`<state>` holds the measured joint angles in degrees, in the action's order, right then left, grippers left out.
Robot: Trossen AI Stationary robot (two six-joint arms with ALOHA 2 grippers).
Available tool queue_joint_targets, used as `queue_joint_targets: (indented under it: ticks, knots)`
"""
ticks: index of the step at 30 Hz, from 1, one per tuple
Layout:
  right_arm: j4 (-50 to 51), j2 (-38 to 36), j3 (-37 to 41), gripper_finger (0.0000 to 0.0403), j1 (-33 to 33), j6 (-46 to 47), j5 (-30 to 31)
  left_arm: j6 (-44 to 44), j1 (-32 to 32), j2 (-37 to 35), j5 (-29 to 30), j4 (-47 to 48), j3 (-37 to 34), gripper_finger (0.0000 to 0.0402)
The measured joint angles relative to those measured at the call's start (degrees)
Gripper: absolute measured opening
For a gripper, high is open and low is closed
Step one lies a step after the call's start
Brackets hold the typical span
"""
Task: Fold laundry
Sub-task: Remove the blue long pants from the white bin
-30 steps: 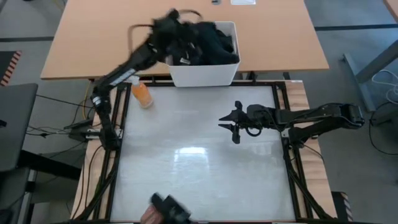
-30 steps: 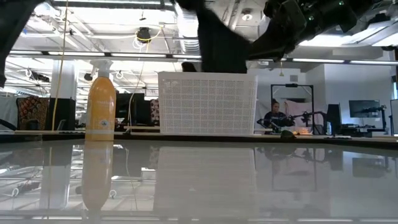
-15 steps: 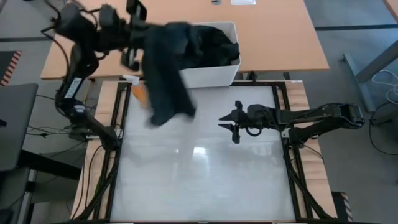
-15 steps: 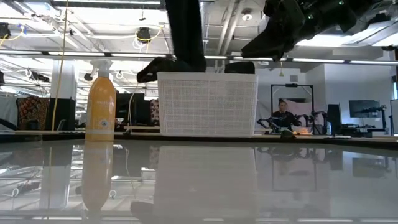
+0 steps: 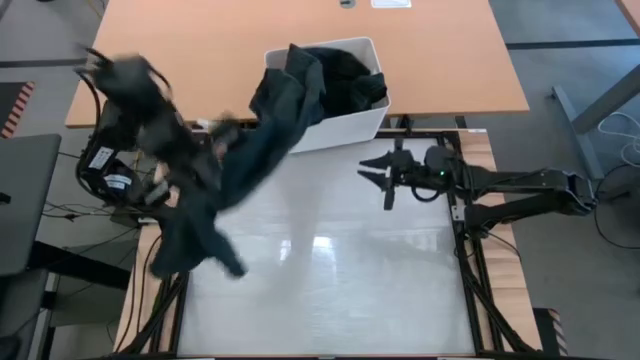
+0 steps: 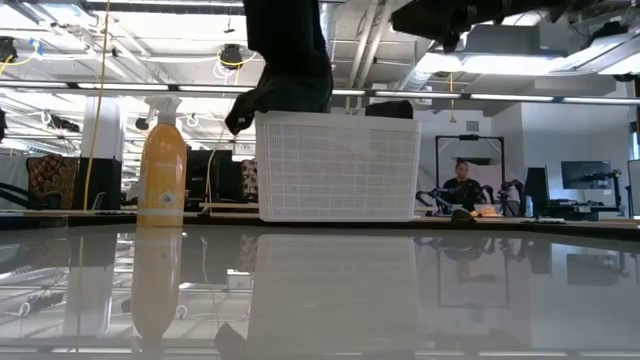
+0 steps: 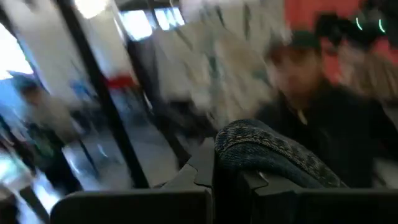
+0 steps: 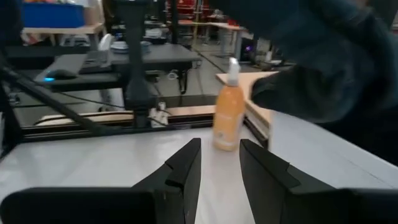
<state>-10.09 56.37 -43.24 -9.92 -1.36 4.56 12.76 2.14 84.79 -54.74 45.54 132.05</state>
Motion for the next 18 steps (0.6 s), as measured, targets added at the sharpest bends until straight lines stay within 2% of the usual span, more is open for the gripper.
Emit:
queue_joint_targets:
  ticks: [3, 5, 8, 12, 15, 18]
  knots:
    - [1.8, 1.7, 0.0, 0.0136, -2.9, 2.5, 0.0, 13.9, -6.6, 0.5, 14.6, 19.1, -1.1, 0.0]
    - [3.3, 4.7, 0.0, 0.0136, -4.5, 4.6, 0.0, 16.0, -10.3, 0.6, 22.8, 23.5, -5.6, 0.0]
    - [2.6, 11.2, 0.0, 0.0136, -6.0, 5.7, 0.1, 14.0, -14.6, 0.6, 28.5, 19.3, -16.1, 0.0]
    - [-5.7, 20.1, 0.0, 0.0136, -7.5, 5.8, 0.0, 10.1, -16.7, -1.0, 37.1, 13.2, -29.2, 0.0]
    - [-10.6, 25.2, 0.0, 0.0136, -8.5, 5.2, -0.1, 4.8, -16.4, -2.6, 38.3, 5.4, -39.9, 0.0]
    - [-10.9, 27.2, 0.0, 0.0136, -9.7, 5.3, -0.3, -1.6, -16.0, -3.4, 38.5, -1.5, -51.0, 0.0]
